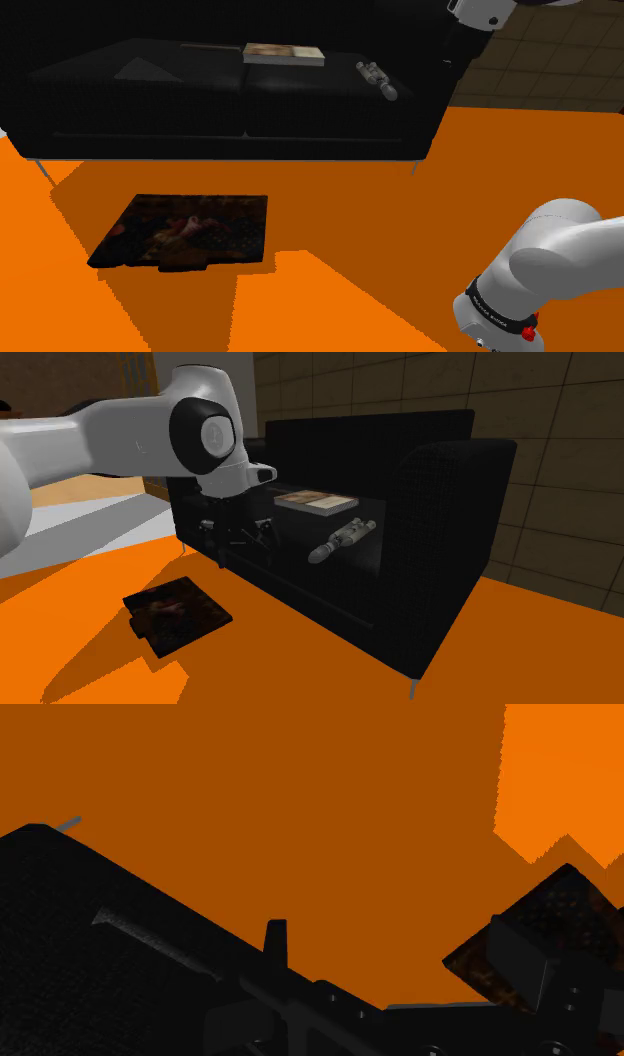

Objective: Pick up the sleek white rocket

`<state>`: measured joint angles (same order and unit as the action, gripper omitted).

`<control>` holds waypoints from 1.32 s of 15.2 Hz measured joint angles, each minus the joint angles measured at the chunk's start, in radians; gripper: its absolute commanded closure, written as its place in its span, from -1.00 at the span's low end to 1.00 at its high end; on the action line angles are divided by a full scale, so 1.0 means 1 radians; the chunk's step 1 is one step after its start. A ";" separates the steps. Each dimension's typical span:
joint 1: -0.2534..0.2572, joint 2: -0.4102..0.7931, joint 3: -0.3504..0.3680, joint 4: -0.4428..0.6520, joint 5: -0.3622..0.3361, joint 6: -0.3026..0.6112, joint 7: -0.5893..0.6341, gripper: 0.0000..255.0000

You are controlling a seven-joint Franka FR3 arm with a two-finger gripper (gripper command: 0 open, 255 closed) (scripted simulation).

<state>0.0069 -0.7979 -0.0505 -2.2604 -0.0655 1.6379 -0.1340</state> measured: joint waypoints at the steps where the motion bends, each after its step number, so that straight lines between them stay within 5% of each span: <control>1: 0.000 0.000 0.000 0.000 0.000 0.000 0.000 -1.00; 8: -0.049 0.258 -0.007 0.182 0.005 0.045 0.113 -1.00; 20: -0.130 0.759 -0.065 0.676 0.035 -0.017 0.310 -1.00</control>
<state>-0.1232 -0.0393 -0.1153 -1.5841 -0.0303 1.6210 0.1758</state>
